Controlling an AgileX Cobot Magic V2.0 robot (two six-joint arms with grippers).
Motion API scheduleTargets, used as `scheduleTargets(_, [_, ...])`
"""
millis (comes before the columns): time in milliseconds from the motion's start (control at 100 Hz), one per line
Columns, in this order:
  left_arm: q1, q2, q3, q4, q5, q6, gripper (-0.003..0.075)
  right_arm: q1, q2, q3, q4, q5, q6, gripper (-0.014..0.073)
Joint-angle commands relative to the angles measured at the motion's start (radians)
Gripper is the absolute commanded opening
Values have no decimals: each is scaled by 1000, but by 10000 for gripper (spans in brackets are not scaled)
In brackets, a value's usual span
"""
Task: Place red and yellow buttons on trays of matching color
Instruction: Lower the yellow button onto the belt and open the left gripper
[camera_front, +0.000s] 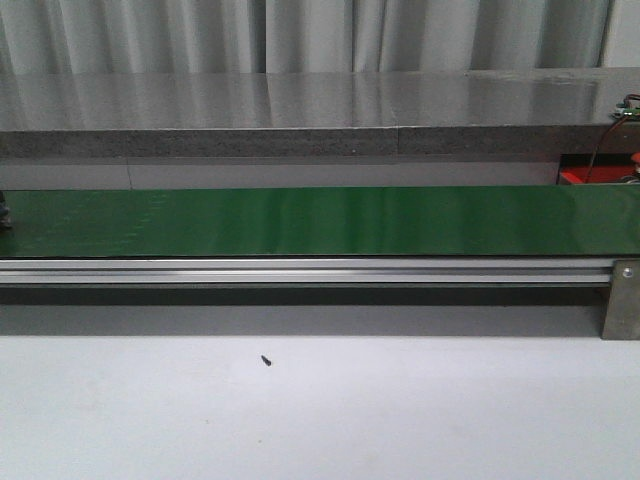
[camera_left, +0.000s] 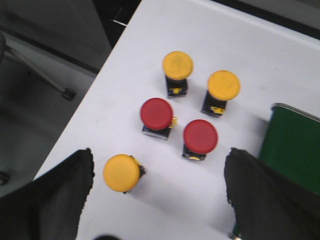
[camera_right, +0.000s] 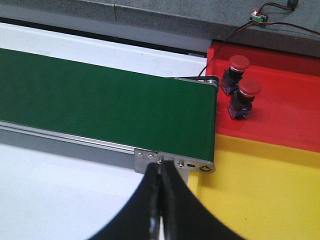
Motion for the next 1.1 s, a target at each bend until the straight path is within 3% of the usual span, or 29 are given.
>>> scheduleTargets(0, [32, -5, -32, -18, -57, -45, 537, -2, 2, -26, 26, -69, -6, -68])
scheduleTargets(530, [38, 241, -32, -11, -128, -59, 536, -2, 2, -26, 26, -69, -6, -68])
scheduleTargets(980, [38, 322, -32, -10, -141, -59, 535, -2, 2, -26, 26, -69, -6, -68])
scheduleTargets(1090, [38, 324, -32, -10, -141, -59, 505, -2, 2, -26, 26, -69, -6, -68])
